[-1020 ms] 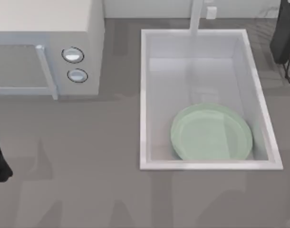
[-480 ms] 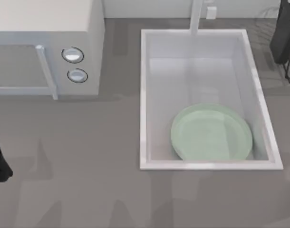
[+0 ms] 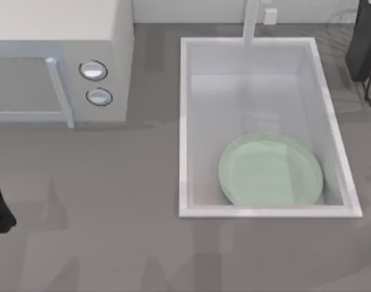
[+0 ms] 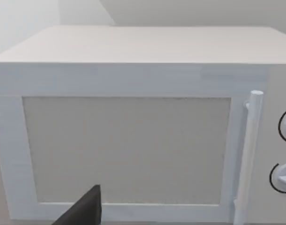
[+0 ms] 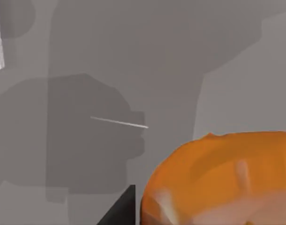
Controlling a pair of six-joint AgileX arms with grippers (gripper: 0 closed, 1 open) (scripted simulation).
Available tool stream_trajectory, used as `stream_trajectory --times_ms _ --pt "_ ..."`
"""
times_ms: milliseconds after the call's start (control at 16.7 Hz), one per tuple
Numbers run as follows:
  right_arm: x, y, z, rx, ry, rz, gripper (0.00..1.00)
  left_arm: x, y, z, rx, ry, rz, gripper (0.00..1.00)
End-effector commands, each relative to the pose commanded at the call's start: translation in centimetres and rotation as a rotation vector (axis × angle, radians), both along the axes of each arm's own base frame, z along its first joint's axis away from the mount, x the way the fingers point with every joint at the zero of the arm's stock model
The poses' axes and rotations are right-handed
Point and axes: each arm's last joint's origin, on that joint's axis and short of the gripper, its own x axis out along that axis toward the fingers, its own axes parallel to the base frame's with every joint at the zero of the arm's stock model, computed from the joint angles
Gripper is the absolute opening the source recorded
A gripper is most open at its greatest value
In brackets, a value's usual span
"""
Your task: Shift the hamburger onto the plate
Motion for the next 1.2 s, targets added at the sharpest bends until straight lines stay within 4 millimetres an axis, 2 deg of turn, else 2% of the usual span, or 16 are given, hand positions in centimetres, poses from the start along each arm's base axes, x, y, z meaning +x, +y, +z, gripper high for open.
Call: stream_trajectory --times_ms 180,300,480,600,720,840,1080,1200 --pt "2.7 3.3 0.2 -0.006 -0.010 0.002 0.00 0.0 0.0 0.0 0.000 0.000 0.000 1.00" --pt "4.6 7.5 -0.1 -0.004 -0.001 0.003 0.00 0.0 0.0 0.0 0.000 0.000 0.000 1.00" --pt "6.1 14.8 -1.1 0.000 0.018 -0.013 0.00 0.0 0.0 0.0 0.000 0.000 0.000 1.00" --pt "6.5 18.5 -1.5 0.004 0.019 -0.028 0.00 0.0 0.0 0.0 0.000 0.000 0.000 1.00" --pt "6.6 21.3 -1.8 0.009 0.013 -0.026 0.00 0.0 0.0 0.0 0.000 0.000 0.000 1.00" --pt "6.6 22.7 -1.9 0.012 0.009 -0.020 0.00 0.0 0.0 0.0 0.000 0.000 0.000 1.00" --pt "6.6 22.6 -1.9 0.014 0.009 -0.023 0.00 0.0 0.0 0.0 0.000 0.000 0.000 1.00" --pt "6.5 22.6 -2.5 0.011 0.014 -0.022 0.00 0.0 0.0 0.0 0.000 0.000 0.000 1.00"
